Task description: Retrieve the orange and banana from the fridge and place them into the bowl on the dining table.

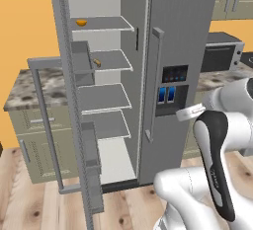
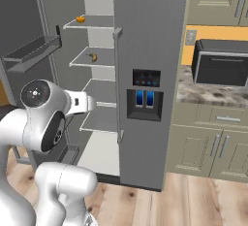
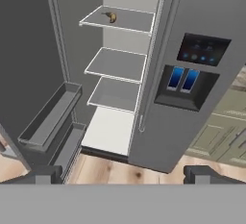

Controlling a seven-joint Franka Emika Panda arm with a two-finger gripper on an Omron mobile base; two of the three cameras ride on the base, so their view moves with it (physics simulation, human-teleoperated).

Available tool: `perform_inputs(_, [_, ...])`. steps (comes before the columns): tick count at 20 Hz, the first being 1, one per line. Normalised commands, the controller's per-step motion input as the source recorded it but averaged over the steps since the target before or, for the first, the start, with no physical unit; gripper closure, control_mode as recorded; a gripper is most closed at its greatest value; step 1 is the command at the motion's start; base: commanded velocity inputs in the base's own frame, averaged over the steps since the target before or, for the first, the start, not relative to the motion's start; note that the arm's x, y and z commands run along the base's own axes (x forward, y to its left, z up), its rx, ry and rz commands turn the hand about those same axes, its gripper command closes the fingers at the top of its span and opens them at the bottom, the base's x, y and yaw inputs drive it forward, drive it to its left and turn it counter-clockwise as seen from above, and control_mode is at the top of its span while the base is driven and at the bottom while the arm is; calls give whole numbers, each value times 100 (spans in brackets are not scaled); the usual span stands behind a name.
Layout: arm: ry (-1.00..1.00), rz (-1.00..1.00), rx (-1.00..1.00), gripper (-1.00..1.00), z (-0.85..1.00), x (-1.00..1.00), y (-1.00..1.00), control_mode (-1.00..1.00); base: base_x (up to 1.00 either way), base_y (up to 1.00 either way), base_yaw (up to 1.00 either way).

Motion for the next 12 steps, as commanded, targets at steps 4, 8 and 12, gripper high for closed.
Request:
perform_inputs(4, [-17, 0, 0, -100, 0, -32, -4, -100, 0, 0, 0])
perform_inputs(8, [-6, 0, 0, -100, 0, -1, 0, 100, 1, 0, 0])
perform_inputs(12, [0, 0, 0, -100, 0, 0, 0, 100, 23, 2, 0])
